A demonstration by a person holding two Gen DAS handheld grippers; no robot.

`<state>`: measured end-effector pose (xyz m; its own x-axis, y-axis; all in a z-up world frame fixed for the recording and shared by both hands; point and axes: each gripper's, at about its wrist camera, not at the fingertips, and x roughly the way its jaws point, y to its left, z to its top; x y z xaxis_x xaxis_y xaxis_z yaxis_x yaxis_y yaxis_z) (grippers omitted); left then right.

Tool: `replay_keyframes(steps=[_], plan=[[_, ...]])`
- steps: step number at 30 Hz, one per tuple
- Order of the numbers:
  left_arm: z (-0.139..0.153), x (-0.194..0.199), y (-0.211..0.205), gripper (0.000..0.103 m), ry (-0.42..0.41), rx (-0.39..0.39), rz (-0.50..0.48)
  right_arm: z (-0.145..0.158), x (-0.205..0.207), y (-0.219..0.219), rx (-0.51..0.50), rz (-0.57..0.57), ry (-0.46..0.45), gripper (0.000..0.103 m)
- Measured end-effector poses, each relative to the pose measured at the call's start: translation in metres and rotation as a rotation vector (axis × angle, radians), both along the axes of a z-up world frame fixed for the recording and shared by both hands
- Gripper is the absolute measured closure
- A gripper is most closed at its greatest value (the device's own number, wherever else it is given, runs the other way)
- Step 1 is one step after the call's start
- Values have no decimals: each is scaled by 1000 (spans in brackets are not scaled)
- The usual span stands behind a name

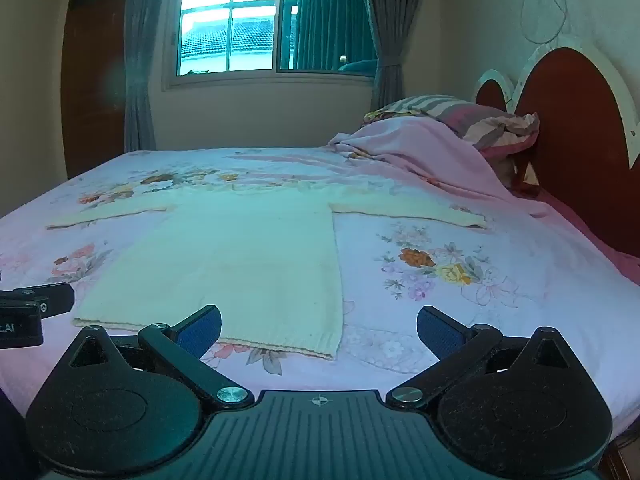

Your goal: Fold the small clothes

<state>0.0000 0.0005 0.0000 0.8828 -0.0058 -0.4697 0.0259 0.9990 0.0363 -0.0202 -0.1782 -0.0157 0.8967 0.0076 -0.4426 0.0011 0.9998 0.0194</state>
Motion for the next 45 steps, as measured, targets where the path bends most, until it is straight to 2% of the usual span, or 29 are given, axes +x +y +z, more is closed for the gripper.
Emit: replay_keyframes(steps=[7,14,45], plan=[[-2,9,2,1,58,-9,-17,0,-2,3,-6,-9,-10,0],[-2,5,5,1,29,-22,-17,2,-2,-2,5,-9,-13,0],[-5,3,5,1,36,-30,-25,1,-4,-3,19,-16,-17,0]])
